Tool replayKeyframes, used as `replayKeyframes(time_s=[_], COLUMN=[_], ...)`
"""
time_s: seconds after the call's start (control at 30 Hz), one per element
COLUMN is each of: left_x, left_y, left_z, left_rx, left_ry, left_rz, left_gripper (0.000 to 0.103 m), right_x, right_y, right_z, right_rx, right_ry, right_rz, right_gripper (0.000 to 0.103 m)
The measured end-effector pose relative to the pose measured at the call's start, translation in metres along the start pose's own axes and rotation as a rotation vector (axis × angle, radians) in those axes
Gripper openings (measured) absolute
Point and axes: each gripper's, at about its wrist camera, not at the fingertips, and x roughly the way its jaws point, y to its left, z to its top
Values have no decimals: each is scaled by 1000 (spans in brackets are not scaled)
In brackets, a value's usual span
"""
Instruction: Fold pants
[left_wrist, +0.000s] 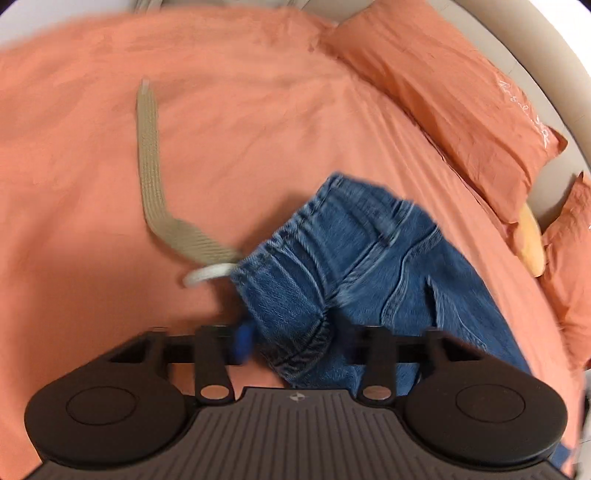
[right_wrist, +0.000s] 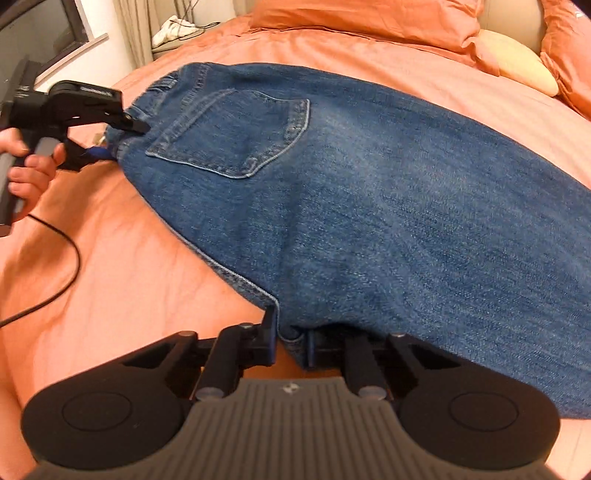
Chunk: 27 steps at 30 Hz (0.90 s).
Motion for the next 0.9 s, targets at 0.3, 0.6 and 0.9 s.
replayKeyframes(time_s=[0.3,0.6,0.9], left_x=[-94,-47,-11], left_y=[-70,15,7], left_z=[51,16,-4], left_rx=[391,362,486], left_ry=[-140,17,77], left_rz=[163,390,560], left_gripper=[22,21,47], right_x=[-80,-27,-17], right_y=[14,55,27], right_z=[22,-33,-65], right_rx=[45,196,343], right_ry=[-65,4,100], right_rz=[178,236,252], right_gripper=[8,6,0])
